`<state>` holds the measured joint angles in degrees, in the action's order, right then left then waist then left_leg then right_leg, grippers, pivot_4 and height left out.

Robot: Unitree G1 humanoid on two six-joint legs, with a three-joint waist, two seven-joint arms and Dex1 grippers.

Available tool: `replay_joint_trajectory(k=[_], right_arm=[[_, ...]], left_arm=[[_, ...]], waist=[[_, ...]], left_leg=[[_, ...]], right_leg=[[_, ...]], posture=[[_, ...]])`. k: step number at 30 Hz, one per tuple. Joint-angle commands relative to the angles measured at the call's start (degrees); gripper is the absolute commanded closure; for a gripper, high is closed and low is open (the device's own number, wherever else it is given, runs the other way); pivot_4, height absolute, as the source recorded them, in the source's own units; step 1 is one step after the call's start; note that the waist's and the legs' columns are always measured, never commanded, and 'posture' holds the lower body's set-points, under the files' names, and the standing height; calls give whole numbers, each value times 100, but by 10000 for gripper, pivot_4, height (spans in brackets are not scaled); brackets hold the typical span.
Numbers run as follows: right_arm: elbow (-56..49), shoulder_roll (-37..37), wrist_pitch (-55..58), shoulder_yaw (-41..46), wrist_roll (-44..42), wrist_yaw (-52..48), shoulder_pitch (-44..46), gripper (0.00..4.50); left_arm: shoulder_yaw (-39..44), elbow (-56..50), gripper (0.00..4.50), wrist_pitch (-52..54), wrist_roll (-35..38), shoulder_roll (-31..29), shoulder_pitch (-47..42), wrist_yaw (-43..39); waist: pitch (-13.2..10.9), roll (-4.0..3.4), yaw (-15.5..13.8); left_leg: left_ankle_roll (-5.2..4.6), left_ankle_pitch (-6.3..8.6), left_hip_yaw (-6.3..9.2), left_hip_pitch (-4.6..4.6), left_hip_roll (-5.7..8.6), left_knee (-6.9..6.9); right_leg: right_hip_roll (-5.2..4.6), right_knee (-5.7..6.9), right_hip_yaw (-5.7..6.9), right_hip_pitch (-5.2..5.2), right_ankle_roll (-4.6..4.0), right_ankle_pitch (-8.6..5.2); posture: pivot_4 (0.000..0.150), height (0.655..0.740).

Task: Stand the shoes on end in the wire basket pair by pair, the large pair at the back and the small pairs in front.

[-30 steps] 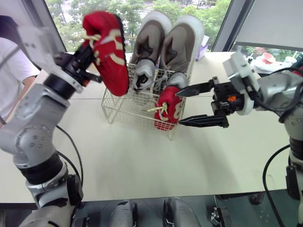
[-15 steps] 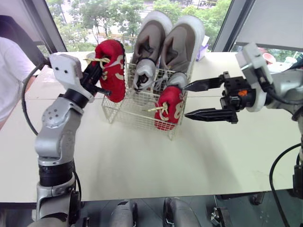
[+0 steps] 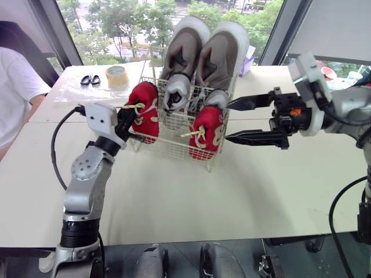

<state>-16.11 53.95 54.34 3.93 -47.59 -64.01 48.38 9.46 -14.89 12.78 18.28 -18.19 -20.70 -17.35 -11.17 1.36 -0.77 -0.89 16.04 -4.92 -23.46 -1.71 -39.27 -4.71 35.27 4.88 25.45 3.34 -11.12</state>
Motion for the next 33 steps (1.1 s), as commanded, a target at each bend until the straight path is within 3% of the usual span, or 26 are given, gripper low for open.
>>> replay_joint_trajectory(k=[1,3,4,11,13,17,19,22,27,33], right_arm=[[-49,-39,-146,159,-33,8,47,0],[-27,-54,-188,127,-3,-9,34,0],[-32,-53,-190,133,-9,-13,21,0],[-101,-12,-105,240,-108,32,-228,0],[-139,-3,-70,290,-139,83,-338,0],[-331,165,212,768,-315,354,-1090,0],[-547,184,427,1154,-504,534,-1776,0],[-808,131,615,1471,-764,753,-2387,0],[-1191,-335,679,1703,-979,1246,-3712,0],[-1354,-606,536,1481,-939,1562,-4173,0]], left_arm=[[158,-321,44394,189,192,-94,54,-34],[175,-415,36722,319,328,-164,95,-148],[203,-471,34951,384,412,-188,122,-181],[736,-1141,553,1558,1332,-896,308,-395],[956,-1273,553,1871,1668,-1059,397,-417],[1989,-1507,553,3293,3372,-1971,964,-840],[2235,-1609,553,3727,3721,-2452,1618,-1278],[2323,-1703,553,3933,3844,-2807,2199,-1551],[1927,-1944,553,3726,3411,-2893,3633,-2246],[1762,-1592,553,3360,3130,-2642,3808,-2361]], waist=[[0,0,11],[0,-1,10],[0,-1,9],[0,0,4],[0,-2,4],[0,-1,7],[-1,-4,6],[-1,-17,-8],[6,-17,3],[9,-34,-2]], left_leg=[[0,0,-1,0,0,0],[-1,1,-1,0,-3,0],[-1,1,-1,1,-3,0],[-1,1,0,0,-2,0],[-1,1,-1,0,-2,0],[0,2,3,0,-5,2],[0,2,0,0,-2,3],[-1,5,-2,6,0,4],[1,8,0,11,-5,4],[1,8,1,8,-7,6]], right_leg=[[0,0,0,1,0,0],[3,1,1,1,0,0],[3,1,1,1,0,0],[1,-1,1,1,0,0],[1,-1,1,0,0,0],[3,0,3,2,-1,-1],[1,0,2,3,-1,-2],[-2,-6,1,-3,-17,-13],[1,-17,1,-8,-32,-23],[-2,-16,-1,0,-45,-25]], posture=[[1500,7400],[1500,7400],[1500,7400],[1500,7400],[1500,7400],[1500,7400],[1500,7400],[1500,7400],[1500,7400],[1500,7400]])
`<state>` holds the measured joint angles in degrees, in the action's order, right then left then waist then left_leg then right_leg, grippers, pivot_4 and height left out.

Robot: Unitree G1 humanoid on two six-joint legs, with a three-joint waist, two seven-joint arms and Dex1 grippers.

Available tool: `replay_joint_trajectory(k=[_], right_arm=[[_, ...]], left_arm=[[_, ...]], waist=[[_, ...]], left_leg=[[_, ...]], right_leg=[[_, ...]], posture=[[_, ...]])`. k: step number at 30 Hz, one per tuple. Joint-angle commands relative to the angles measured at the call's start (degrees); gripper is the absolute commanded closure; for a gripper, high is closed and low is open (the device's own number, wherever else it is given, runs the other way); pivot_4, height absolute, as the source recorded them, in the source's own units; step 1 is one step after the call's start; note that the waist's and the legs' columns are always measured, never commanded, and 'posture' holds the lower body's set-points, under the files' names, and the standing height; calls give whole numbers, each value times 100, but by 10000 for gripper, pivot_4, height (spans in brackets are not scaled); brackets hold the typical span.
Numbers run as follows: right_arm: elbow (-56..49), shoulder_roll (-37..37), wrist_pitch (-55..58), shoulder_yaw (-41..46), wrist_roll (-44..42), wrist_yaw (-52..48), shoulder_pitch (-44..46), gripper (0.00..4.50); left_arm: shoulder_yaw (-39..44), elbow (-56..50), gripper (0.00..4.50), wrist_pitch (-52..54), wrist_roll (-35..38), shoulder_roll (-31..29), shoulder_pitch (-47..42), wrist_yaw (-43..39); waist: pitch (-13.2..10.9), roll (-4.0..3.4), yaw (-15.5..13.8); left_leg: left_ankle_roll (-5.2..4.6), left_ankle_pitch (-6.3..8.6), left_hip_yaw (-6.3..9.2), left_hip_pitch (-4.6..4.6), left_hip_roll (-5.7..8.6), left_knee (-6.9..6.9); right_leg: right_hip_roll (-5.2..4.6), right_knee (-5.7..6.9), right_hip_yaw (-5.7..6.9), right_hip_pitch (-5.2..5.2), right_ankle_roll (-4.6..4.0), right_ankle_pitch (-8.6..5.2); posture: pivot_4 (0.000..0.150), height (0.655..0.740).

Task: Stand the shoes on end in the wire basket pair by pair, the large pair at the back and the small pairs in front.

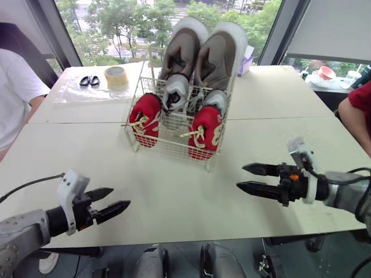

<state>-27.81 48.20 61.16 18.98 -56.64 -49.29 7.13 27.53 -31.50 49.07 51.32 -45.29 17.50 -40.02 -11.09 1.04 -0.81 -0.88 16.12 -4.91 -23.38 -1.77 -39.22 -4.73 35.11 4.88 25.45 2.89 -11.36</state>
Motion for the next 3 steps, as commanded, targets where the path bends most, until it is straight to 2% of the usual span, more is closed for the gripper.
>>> replay_joint_trajectory(k=[1,3], right_arm=[[-191,-36,-177,-79,0,103,-69,0],[-182,-50,-225,-136,11,129,-80,0]], left_arm=[[-65,81,553,-310,-207,89,-18,-107],[-39,109,553,-308,-140,165,-102,-61]], waist=[[1,-1,4],[1,-1,4]], left_leg=[[1,0,0,0,0,0],[0,1,0,-2,-2,0]], right_leg=[[-2,0,0,0,1,-1],[-2,-2,0,2,-3,-2]], posture=[[1500,7400],[1500,7400]])
